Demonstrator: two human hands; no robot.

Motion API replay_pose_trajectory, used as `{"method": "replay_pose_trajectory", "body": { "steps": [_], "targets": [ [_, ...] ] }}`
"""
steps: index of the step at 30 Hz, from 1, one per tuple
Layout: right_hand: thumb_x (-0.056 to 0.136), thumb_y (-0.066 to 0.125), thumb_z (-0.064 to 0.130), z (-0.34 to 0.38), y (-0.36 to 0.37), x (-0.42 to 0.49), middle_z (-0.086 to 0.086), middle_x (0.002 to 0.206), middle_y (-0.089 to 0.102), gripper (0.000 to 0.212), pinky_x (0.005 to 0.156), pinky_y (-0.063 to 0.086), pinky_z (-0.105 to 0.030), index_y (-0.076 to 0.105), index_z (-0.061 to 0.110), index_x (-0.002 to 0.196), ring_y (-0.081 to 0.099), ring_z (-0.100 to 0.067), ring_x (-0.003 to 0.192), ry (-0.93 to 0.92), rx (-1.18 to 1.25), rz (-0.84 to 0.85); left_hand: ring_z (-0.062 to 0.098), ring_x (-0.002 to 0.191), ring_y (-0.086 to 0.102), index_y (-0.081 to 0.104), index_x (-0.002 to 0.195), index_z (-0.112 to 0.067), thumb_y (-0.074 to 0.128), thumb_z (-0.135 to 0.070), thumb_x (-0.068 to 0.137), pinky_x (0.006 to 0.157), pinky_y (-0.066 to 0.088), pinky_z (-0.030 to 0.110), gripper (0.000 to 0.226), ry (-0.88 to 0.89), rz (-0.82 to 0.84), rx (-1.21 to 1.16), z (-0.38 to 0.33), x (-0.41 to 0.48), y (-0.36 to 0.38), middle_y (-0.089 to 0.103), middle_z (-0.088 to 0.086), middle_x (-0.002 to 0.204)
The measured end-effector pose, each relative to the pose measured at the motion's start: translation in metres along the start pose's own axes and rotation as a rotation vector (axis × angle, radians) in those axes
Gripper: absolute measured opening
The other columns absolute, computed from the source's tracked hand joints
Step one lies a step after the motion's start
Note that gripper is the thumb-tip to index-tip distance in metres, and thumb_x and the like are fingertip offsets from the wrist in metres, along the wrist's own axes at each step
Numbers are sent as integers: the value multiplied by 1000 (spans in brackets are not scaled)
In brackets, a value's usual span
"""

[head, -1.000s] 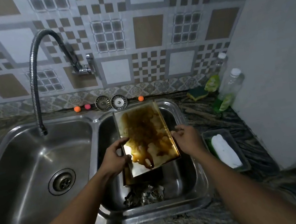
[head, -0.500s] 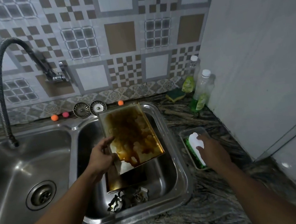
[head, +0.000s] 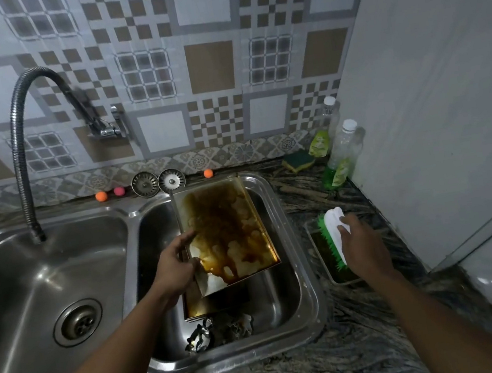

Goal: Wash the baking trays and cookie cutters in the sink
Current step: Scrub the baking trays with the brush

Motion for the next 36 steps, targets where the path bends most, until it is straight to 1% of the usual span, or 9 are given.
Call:
{"method": "replay_pose_trajectory", "body": {
  "steps": [3, 6, 10, 14, 17, 20, 27, 31, 36],
  "targets": [
    [102, 42, 29, 15, -10, 1, -13, 125, 60, 30, 79, 47, -38, 54, 15, 126, 57, -34, 109, -23, 63, -63, 18, 133, 41, 49, 141, -23, 49, 14, 91, 82, 58, 27, 62, 18, 1, -22, -10, -6, -1, 38, -4, 150],
    [101, 44, 29, 52, -17, 5, -12, 124, 61, 29, 78, 46, -35, 55, 17, 125, 58, -30, 108, -99, 136, -103, 6, 107, 54, 46, 143, -19, 42, 13, 95, 68, 57, 16, 58, 33, 33, -78, -22, -13, -1, 41, -9, 139],
    [101, 45, 32, 135, -7, 9, -9, 113, 64, 25, 69, 43, -30, 57, 19, 119, 59, -26, 96, -263, 205, -102, 6, 106, 56, 44, 142, -22, 37, 10, 98, 84, 59, 28, 54, 59, 35, -129, -26, -13, -6, 49, -11, 134],
    [101, 43, 33, 216, 20, 1, -7, 100, 66, 21, 62, 38, -31, 58, 20, 108, 61, -27, 89, -396, 229, -72, 8, 88, 63, 55, 133, -25, 38, 6, 100, 93, 53, 46, 48, 107, -76, -142, -24, -9, -13, 72, -19, 96],
    [101, 44, 33, 259, 36, -9, -6, 108, 67, 24, 65, 35, -30, 60, 20, 115, 60, -26, 94, -369, 226, -76, 14, 112, 63, 61, 116, -46, 40, -2, 100, 98, 53, 48, 51, 201, -155, -82, -25, -10, -24, 66, -8, 121],
    [101, 43, 32, 288, 53, -16, -5, 112, 67, 23, 65, 36, -29, 60, 19, 112, 60, -24, 96, -359, 247, -39, 8, 120, 58, 57, 125, -34, 40, -3, 99, 105, 48, 44, 44, 295, -190, -27, -27, -15, -36, 62, -8, 128],
    [101, 41, 36, 326, 77, -27, -3, 120, 64, 27, 80, 52, -41, 57, 22, 117, 61, -25, 105, -406, 170, -64, -22, 115, 46, 42, 147, -15, 43, -2, 100, 101, 38, 8, 49, 383, -243, 54, -24, -17, -62, 54, -9, 137],
    [101, 41, 36, 335, 83, -20, -2, 117, 65, 29, 78, 52, -38, 58, 23, 120, 61, -24, 104, -406, 153, -103, -16, 123, 45, 43, 147, -14, 42, -2, 100, 103, 36, 8, 48, 375, -254, 16, -22, -10, -68, 52, -5, 143],
    [101, 45, 32, 325, 76, 6, -5, 114, 68, 30, 72, 44, -31, 62, 20, 122, 62, -26, 100, -378, 101, -160, -28, 101, 50, 44, 145, -8, 42, 0, 101, 84, 36, -4, 45, 343, -266, -76, -27, -8, -69, 58, -18, 131]
  ]
}}
Point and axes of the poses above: each hand's wrist, its own x-axis towards the middle knuckle, its own y-axis out of the palm, z = x × y, the point moved 2 cm from there along x, towards the middle knuckle
